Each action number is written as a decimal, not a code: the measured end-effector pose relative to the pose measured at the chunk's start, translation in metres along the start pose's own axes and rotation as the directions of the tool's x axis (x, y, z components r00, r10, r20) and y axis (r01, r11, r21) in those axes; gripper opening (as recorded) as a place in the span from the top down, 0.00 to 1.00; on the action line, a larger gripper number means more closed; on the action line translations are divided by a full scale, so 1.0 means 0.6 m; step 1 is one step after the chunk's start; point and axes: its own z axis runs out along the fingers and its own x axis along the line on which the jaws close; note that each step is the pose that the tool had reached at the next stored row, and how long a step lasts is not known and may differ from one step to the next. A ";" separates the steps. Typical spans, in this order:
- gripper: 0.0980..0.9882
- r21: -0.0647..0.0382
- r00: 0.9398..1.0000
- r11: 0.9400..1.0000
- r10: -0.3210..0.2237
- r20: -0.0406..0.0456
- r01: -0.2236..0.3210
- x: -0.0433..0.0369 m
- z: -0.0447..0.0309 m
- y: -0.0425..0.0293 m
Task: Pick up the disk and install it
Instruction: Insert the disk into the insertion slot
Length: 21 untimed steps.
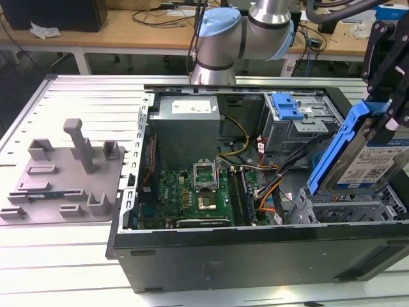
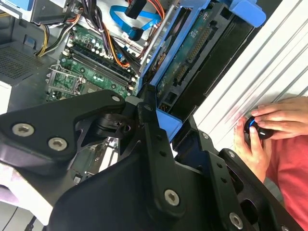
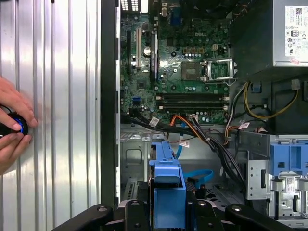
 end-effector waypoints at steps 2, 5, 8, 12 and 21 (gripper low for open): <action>0.70 0.000 1.000 1.000 0.000 0.000 0.000 0.001 0.001 0.000; 0.70 0.000 1.000 1.000 0.000 0.000 0.000 0.002 0.004 -0.001; 0.70 0.000 1.000 1.000 0.000 0.000 0.000 0.002 0.005 -0.001; 0.70 0.000 1.000 1.000 0.000 0.000 0.000 0.003 0.008 -0.002; 0.70 0.000 1.000 1.000 0.000 0.000 0.000 0.006 0.017 -0.002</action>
